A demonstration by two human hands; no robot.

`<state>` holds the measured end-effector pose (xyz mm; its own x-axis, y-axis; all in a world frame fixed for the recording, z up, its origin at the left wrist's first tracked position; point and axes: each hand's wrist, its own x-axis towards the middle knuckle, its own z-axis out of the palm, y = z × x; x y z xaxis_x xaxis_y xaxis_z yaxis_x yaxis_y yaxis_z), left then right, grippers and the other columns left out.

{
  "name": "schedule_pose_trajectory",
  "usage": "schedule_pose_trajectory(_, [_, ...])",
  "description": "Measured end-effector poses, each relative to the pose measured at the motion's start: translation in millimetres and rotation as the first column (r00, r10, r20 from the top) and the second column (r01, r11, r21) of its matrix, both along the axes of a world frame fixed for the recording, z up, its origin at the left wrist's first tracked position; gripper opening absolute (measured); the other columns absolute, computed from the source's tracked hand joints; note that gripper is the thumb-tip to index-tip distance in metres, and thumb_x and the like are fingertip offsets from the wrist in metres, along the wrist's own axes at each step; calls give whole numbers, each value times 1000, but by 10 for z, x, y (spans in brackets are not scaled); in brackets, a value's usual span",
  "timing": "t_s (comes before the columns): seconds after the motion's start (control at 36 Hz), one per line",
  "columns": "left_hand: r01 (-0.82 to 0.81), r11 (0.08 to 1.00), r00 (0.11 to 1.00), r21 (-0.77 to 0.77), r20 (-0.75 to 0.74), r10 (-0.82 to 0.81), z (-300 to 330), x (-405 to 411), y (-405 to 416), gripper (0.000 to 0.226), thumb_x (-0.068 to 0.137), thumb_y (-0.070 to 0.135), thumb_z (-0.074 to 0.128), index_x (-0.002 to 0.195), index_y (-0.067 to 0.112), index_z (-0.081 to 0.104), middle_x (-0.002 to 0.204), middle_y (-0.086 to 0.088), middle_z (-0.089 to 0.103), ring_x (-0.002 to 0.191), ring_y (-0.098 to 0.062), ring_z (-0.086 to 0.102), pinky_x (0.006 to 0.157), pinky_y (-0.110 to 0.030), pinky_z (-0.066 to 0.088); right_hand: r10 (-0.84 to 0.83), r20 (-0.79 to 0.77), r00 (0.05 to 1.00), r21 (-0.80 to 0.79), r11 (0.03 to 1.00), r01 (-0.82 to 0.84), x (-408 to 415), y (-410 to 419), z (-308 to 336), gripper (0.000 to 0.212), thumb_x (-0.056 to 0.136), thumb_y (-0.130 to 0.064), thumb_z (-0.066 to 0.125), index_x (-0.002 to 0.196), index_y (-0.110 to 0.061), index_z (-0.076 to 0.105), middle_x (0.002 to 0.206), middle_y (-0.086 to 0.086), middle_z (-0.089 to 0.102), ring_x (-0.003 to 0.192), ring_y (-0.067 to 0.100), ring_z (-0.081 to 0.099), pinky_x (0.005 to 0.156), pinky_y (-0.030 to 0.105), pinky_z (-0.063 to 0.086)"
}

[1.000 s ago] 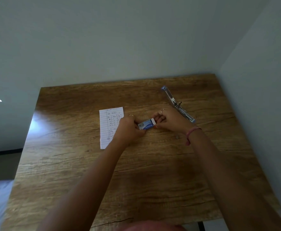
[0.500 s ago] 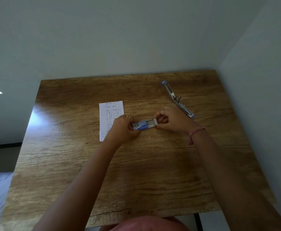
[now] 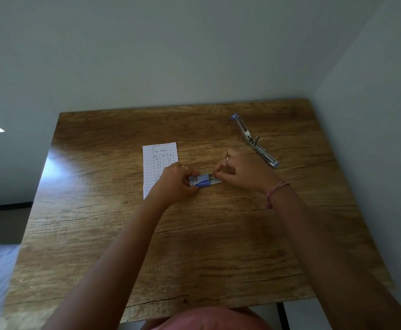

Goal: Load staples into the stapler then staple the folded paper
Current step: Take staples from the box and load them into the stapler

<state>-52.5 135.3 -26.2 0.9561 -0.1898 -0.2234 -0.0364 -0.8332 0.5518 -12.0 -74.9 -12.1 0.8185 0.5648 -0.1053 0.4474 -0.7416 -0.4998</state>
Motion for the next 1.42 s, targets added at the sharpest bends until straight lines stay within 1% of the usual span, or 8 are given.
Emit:
schedule_pose_trajectory(0.08, [7,1000,1000,6,6,-7,4,-1,-2,45,79,26,75,122,19,64,107,-6,59,91,-14,53,77,-23,43,63,40,997,-135,989,-57,7,74,5,22,91,-31,63,100,-14,71,102,0,56,88,10,52,73,24,46])
schedule_pose_trajectory(0.36, [7,1000,999,10,33,-7,15,2,-10,43,78,25,76,119,18,66,101,-6,60,85,-11,47,72,-21,35,150,31,988,-254,957,-138,73,210,-11,20,91,-27,59,87,-9,66,95,1,51,81,13,48,64,24,35])
schedule_pose_trajectory(0.56, [14,1000,1000,17,15,-14,20,17,-7,44,78,27,75,120,19,66,104,-6,63,88,-12,50,73,-22,37,37,-132,991,-101,994,-51,97,127,75,7,86,-21,64,83,-16,67,95,-1,57,84,12,57,70,19,45])
schedule_pose_trajectory(0.69, [9,1000,1000,16,15,-9,6,17,-2,44,77,26,75,119,19,66,104,-6,62,88,-13,52,74,-23,40,-165,-234,958,113,974,195,66,-24,59,13,86,-27,65,79,-17,71,87,-3,70,83,12,65,74,26,52])
schedule_pose_trajectory(0.81, [15,1000,1000,21,10,-15,5,26,-12,44,78,26,75,120,19,66,105,-5,63,88,-12,52,74,-22,40,-288,-350,891,145,923,355,33,-132,-13,12,84,-25,68,78,-17,74,77,-6,74,73,9,69,73,29,58])
schedule_pose_trajectory(0.97, [8,999,1000,48,-1,-8,2,34,-20,43,79,29,74,120,20,66,101,-2,59,88,-11,48,70,-20,34,-294,-562,773,201,858,472,-37,-131,-92,11,89,-17,67,86,-8,72,80,2,75,79,13,74,76,30,60])
schedule_pose_trajectory(1.06, [1,999,1000,53,1,-1,7,30,-33,43,79,29,73,121,20,65,97,1,54,88,-11,47,69,-19,34,-296,-591,750,244,821,516,-74,-92,-74,11,89,-13,67,89,-3,71,81,5,74,77,11,73,68,21,59])
schedule_pose_trajectory(1.42, [-52,998,999,47,-1,52,-11,32,-56,45,80,30,73,123,20,63,98,-1,50,90,-13,47,71,-22,36,-313,-619,720,290,761,581,-70,-46,-59,5,91,-14,64,87,-12,67,90,10,73,82,13,72,71,23,60])
